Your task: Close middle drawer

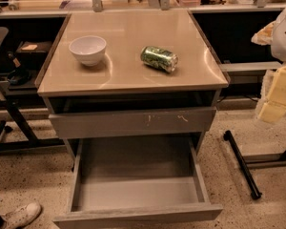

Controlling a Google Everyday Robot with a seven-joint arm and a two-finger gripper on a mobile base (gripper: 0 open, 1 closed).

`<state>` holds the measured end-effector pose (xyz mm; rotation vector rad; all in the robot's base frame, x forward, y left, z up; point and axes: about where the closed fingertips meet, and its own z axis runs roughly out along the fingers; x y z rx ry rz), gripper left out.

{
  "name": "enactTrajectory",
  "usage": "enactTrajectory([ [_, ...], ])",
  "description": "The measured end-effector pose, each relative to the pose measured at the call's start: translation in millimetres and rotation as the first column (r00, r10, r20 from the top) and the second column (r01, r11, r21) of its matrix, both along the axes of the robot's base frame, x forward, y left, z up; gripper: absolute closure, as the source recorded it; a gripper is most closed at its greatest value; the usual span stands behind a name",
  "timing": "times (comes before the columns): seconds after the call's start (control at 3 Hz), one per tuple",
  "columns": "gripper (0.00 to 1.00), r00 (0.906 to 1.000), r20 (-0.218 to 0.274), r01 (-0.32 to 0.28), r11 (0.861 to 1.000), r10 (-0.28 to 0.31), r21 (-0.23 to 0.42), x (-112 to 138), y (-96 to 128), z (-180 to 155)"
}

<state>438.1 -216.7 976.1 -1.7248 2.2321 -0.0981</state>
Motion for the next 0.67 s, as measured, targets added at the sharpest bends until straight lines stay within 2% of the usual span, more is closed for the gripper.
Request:
enactTrajectory([
  [0.33, 0.00, 1.0000, 0.000, 0.000, 1.000, 0.000, 0.000, 0.0, 0.0, 0.0],
  [0.67, 0.18, 1.0000, 0.000, 0.000, 1.000, 0.000, 0.000, 0.0, 0.0, 0.0],
])
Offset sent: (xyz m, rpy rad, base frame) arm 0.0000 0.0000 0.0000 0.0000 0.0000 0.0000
